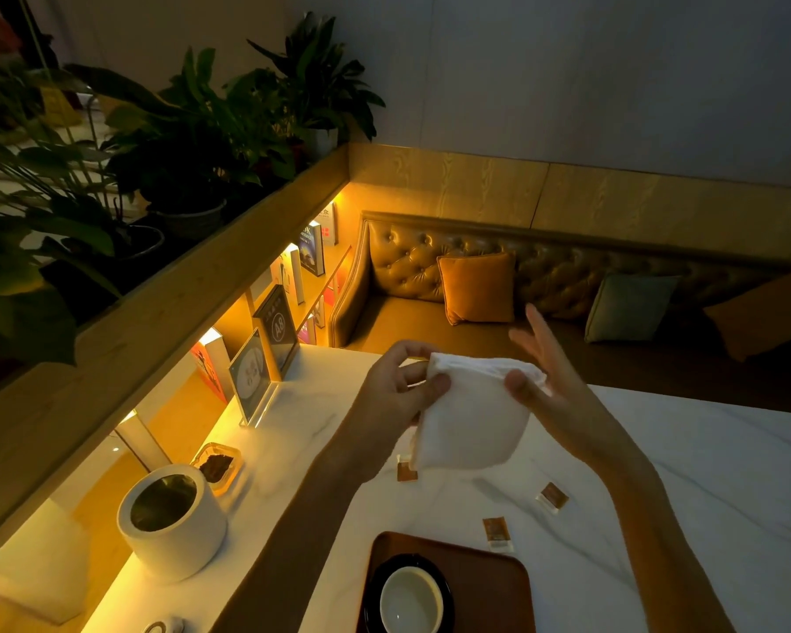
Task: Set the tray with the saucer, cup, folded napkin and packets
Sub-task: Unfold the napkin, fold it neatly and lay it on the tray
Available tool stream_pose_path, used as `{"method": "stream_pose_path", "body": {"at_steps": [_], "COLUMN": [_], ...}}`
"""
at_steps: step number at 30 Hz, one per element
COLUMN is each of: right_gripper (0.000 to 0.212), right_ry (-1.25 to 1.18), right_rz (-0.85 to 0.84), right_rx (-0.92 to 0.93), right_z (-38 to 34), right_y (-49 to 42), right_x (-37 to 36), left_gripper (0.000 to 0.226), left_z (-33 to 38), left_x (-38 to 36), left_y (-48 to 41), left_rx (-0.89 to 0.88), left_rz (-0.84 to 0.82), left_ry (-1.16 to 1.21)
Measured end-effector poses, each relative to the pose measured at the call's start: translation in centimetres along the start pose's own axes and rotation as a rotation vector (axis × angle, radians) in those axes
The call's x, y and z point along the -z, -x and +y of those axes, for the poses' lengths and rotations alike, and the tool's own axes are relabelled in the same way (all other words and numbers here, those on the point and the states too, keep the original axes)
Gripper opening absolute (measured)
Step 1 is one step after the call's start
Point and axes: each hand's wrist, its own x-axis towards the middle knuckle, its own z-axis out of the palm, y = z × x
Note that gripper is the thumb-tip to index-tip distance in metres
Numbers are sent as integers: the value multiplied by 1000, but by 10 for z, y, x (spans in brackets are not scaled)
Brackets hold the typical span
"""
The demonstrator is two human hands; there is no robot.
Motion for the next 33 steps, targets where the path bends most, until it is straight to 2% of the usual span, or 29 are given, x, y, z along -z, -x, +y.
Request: {"method": "stream_pose_path", "body": {"at_steps": [1,3,4,7,12,14,17,19,23,29,33], "right_gripper": [95,48,35,40,30,33,35,34,37,35,40], "right_ry": [-187,-488,-526,-476,-457,-398,-311,-296,-355,-437,-486], "right_rz": [-14,23,10,-40,134,178,224,153,-36,43,41], "right_rx": [-128,-312,-345,-244,-297,-290,-271,-265,-318,-313,-347], "right_z": [7,27,34,47,49,50,53,56,65,73,72], "right_y": [0,6,6,15,14,15,15,15,20,25,25], "right_x": [-4,-8,-12,-19,-31,-35,-36,-34,-26,-24,-22], "left_gripper": [25,29,31,36,34,38,48,44,38,41,54], "left_z": [-1,-3,-4,-12,-29,-35,-43,-48,-55,-60,-58], "left_x": [2,4,5,7,8,9,10,10,13,14,16], "left_y": [-1,-2,-3,-2,1,4,8,10,8,6,8], "left_rx": [23,80,112,198,281,312,352,368,344,326,345], "left_rz": [15,36,52,111,113,81,-53,-85,-7,-14,-118], "left_ry": [49,117,131,140,171,235,240,191,207,197,191]}}
